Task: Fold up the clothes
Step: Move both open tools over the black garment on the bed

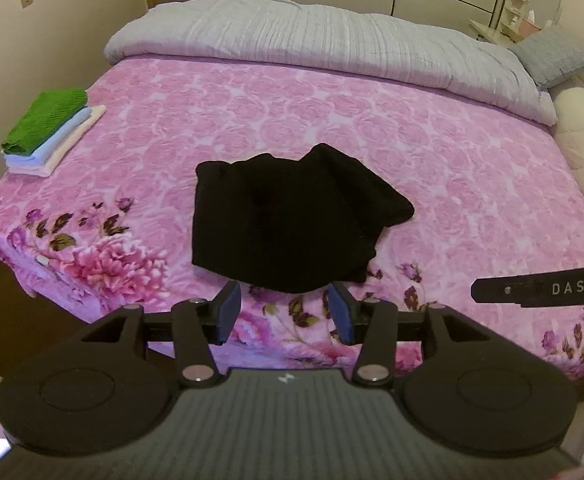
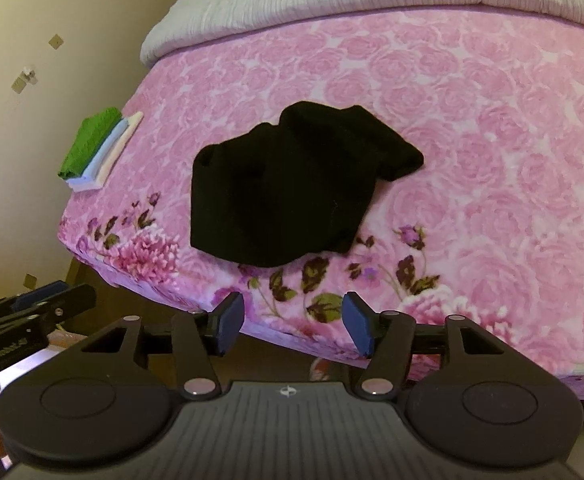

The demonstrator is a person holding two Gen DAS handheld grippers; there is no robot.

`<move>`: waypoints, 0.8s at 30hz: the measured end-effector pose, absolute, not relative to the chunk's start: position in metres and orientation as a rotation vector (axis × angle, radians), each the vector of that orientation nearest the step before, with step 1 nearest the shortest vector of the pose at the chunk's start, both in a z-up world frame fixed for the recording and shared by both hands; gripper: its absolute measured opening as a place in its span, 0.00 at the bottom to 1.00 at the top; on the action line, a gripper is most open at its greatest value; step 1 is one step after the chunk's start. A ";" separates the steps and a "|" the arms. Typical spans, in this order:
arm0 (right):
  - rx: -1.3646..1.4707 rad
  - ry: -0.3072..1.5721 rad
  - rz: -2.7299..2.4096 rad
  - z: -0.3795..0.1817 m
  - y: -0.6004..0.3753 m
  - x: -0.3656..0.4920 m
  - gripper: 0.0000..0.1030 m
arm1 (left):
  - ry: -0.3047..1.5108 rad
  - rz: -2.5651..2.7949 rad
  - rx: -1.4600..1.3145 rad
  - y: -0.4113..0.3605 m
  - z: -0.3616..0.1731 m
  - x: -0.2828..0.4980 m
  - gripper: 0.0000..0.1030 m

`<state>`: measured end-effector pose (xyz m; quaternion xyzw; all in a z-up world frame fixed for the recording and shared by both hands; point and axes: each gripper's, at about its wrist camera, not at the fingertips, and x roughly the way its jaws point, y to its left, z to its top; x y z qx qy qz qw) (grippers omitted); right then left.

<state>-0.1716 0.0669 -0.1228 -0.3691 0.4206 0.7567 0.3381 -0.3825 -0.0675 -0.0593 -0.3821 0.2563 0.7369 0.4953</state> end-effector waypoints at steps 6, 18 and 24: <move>-0.997 1.059 1.959 -0.124 0.059 -0.184 0.61 | 0.638 1.784 -0.932 -0.072 -0.065 -0.390 0.44; -1.028 1.043 1.914 -0.127 0.057 -0.223 0.62 | 0.661 1.738 -0.960 -0.068 -0.081 -0.441 0.45; -0.977 1.058 1.870 -0.126 0.066 -0.246 0.62 | 0.684 1.680 -0.924 -0.046 -0.082 -0.479 0.45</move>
